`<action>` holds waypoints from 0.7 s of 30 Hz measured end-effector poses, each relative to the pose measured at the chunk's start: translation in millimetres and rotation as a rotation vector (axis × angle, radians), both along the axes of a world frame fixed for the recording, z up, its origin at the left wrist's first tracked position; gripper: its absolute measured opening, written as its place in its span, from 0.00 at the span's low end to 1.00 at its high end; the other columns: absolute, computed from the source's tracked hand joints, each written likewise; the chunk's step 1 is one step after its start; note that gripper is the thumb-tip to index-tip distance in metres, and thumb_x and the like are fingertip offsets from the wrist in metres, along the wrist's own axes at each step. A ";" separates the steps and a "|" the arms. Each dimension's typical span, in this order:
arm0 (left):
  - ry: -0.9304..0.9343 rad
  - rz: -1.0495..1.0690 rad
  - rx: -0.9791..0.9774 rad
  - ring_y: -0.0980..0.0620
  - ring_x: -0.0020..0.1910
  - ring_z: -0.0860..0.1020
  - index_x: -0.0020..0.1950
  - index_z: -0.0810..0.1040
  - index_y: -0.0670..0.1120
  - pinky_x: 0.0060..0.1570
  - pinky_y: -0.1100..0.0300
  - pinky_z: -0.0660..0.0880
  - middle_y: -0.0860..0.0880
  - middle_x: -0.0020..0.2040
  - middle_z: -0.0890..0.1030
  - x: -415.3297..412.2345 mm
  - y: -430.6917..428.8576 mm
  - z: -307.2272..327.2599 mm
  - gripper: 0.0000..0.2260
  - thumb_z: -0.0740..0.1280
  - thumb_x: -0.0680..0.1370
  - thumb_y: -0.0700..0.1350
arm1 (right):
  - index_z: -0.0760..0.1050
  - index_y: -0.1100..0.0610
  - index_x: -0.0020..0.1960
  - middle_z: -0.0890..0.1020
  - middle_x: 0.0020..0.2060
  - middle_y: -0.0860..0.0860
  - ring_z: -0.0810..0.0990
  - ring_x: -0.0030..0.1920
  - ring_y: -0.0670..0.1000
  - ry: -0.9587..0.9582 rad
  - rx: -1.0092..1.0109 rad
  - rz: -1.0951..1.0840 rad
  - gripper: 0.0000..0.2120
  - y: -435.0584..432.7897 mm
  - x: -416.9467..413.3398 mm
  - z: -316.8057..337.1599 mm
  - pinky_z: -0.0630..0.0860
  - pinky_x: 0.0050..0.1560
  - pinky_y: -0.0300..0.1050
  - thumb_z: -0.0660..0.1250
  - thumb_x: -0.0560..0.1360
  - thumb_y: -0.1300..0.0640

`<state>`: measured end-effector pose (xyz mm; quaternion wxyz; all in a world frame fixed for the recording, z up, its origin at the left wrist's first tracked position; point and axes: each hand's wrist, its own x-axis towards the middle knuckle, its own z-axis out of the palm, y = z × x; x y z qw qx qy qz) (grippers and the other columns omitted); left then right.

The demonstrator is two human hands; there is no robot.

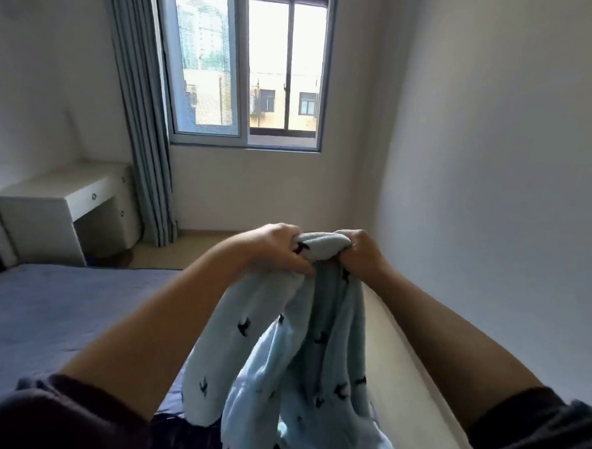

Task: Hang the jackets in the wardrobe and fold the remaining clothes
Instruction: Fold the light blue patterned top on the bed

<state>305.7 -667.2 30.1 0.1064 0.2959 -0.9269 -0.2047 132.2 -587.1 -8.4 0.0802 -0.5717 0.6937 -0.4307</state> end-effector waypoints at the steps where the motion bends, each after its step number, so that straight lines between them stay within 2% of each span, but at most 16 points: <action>1: 0.036 -0.044 0.263 0.51 0.43 0.78 0.45 0.76 0.50 0.43 0.58 0.75 0.52 0.41 0.80 11.7 -0.3 -9.8 0.15 0.73 0.68 0.58 | 0.82 0.59 0.43 0.84 0.41 0.57 0.81 0.45 0.56 -0.063 -0.055 -0.005 0.11 5.1 -2.6 2.4 0.77 0.48 0.51 0.62 0.69 0.67; 2: 0.107 -0.065 0.515 0.51 0.44 0.80 0.49 0.78 0.49 0.46 0.55 0.77 0.49 0.45 0.82 23.0 -1.4 -22.0 0.19 0.71 0.68 0.62 | 0.82 0.60 0.43 0.84 0.41 0.57 0.81 0.45 0.54 -0.150 -0.112 -0.004 0.10 10.6 -2.0 6.7 0.77 0.48 0.50 0.62 0.69 0.65; 3: 0.181 -0.052 0.717 0.50 0.41 0.80 0.50 0.80 0.48 0.42 0.54 0.78 0.46 0.45 0.83 31.1 -4.6 -37.0 0.20 0.68 0.71 0.63 | 0.82 0.61 0.43 0.84 0.41 0.58 0.81 0.44 0.53 -0.253 -0.157 -0.006 0.11 14.6 -0.3 12.9 0.77 0.47 0.49 0.61 0.68 0.61; 4: 0.235 -0.029 0.838 0.49 0.36 0.80 0.49 0.80 0.47 0.36 0.55 0.78 0.44 0.42 0.81 35.7 -5.2 -54.0 0.18 0.65 0.75 0.62 | 0.81 0.61 0.41 0.84 0.38 0.57 0.80 0.41 0.52 -0.368 -0.196 -0.011 0.13 17.3 2.7 20.3 0.77 0.45 0.46 0.59 0.66 0.59; 5: 0.260 -0.002 0.866 0.49 0.32 0.79 0.47 0.79 0.46 0.31 0.57 0.77 0.43 0.40 0.79 38.6 -4.2 -70.9 0.14 0.62 0.79 0.56 | 0.80 0.59 0.38 0.82 0.35 0.54 0.79 0.38 0.49 -0.474 -0.230 -0.016 0.13 18.8 4.4 28.3 0.77 0.41 0.42 0.57 0.64 0.58; 7: 0.249 0.060 0.710 0.50 0.32 0.79 0.49 0.76 0.46 0.32 0.56 0.76 0.44 0.42 0.77 37.3 0.1 -102.5 0.02 0.65 0.78 0.43 | 0.79 0.60 0.39 0.80 0.34 0.53 0.78 0.36 0.47 -0.586 -0.271 -0.029 0.10 21.0 3.9 44.2 0.76 0.37 0.37 0.58 0.68 0.61; 9: 0.221 -0.005 0.561 0.50 0.43 0.78 0.54 0.73 0.50 0.39 0.59 0.77 0.48 0.48 0.76 29.9 8.4 -125.7 0.13 0.71 0.73 0.41 | 0.78 0.68 0.49 0.80 0.41 0.58 0.78 0.41 0.53 -0.672 -0.276 -0.022 0.13 18.3 -0.1 56.2 0.76 0.43 0.42 0.55 0.76 0.66; 11: 0.136 0.019 0.300 0.49 0.56 0.73 0.63 0.70 0.51 0.50 0.58 0.75 0.51 0.58 0.72 15.4 17.0 -144.1 0.25 0.74 0.68 0.50 | 0.75 0.66 0.55 0.79 0.42 0.57 0.77 0.43 0.54 -0.786 -0.236 -0.012 0.14 15.9 -3.1 64.8 0.75 0.45 0.46 0.52 0.79 0.66; 12: 0.105 0.129 0.162 0.49 0.58 0.73 0.65 0.68 0.51 0.50 0.56 0.74 0.52 0.60 0.71 9.5 19.5 -150.7 0.29 0.73 0.68 0.53 | 0.74 0.63 0.56 0.78 0.41 0.56 0.77 0.42 0.53 -0.831 -0.216 0.031 0.13 14.5 -6.2 68.0 0.76 0.43 0.45 0.52 0.80 0.65; 14: 0.150 0.357 0.078 0.45 0.54 0.77 0.65 0.70 0.52 0.44 0.55 0.71 0.49 0.59 0.76 6.2 17.5 -152.4 0.22 0.69 0.72 0.51 | 0.74 0.63 0.57 0.79 0.42 0.55 0.78 0.43 0.53 -0.895 -0.205 0.155 0.13 16.6 -14.6 73.8 0.77 0.43 0.44 0.52 0.81 0.63; 16: 0.317 0.473 0.130 0.40 0.51 0.78 0.61 0.74 0.47 0.43 0.53 0.71 0.40 0.54 0.81 9.2 5.2 -145.9 0.13 0.63 0.76 0.46 | 0.75 0.66 0.59 0.79 0.46 0.57 0.78 0.46 0.54 -0.819 -0.201 0.186 0.14 27.9 -27.5 73.9 0.77 0.48 0.45 0.53 0.81 0.65; 17: 0.422 0.496 0.148 0.38 0.51 0.78 0.59 0.75 0.45 0.44 0.52 0.70 0.37 0.53 0.81 12.6 -2.7 -140.0 0.12 0.61 0.77 0.46 | 0.78 0.66 0.57 0.80 0.46 0.56 0.79 0.46 0.53 -0.716 -0.176 0.177 0.14 36.7 -35.3 72.6 0.77 0.49 0.45 0.54 0.80 0.67; 19: 0.594 0.486 0.136 0.37 0.50 0.77 0.54 0.75 0.43 0.42 0.54 0.66 0.37 0.51 0.81 19.3 -13.7 -119.0 0.11 0.60 0.78 0.47 | 0.85 0.56 0.44 0.84 0.40 0.51 0.81 0.41 0.50 -0.522 -0.072 0.146 0.20 58.4 -51.7 66.6 0.79 0.43 0.41 0.57 0.78 0.70; 20: 0.634 0.447 0.119 0.38 0.49 0.77 0.51 0.75 0.44 0.41 0.55 0.65 0.39 0.49 0.81 19.4 -15.8 -106.1 0.07 0.61 0.78 0.46 | 0.85 0.54 0.42 0.85 0.39 0.51 0.82 0.41 0.50 -0.440 0.010 0.123 0.20 68.6 -57.6 63.1 0.80 0.41 0.42 0.58 0.78 0.70; 21: 0.641 0.391 0.101 0.41 0.47 0.77 0.49 0.75 0.45 0.41 0.57 0.64 0.41 0.46 0.81 16.5 -15.7 -93.2 0.04 0.62 0.78 0.44 | 0.85 0.54 0.45 0.85 0.42 0.53 0.82 0.43 0.51 -0.348 0.101 0.111 0.17 77.2 -60.8 58.8 0.81 0.43 0.46 0.60 0.77 0.69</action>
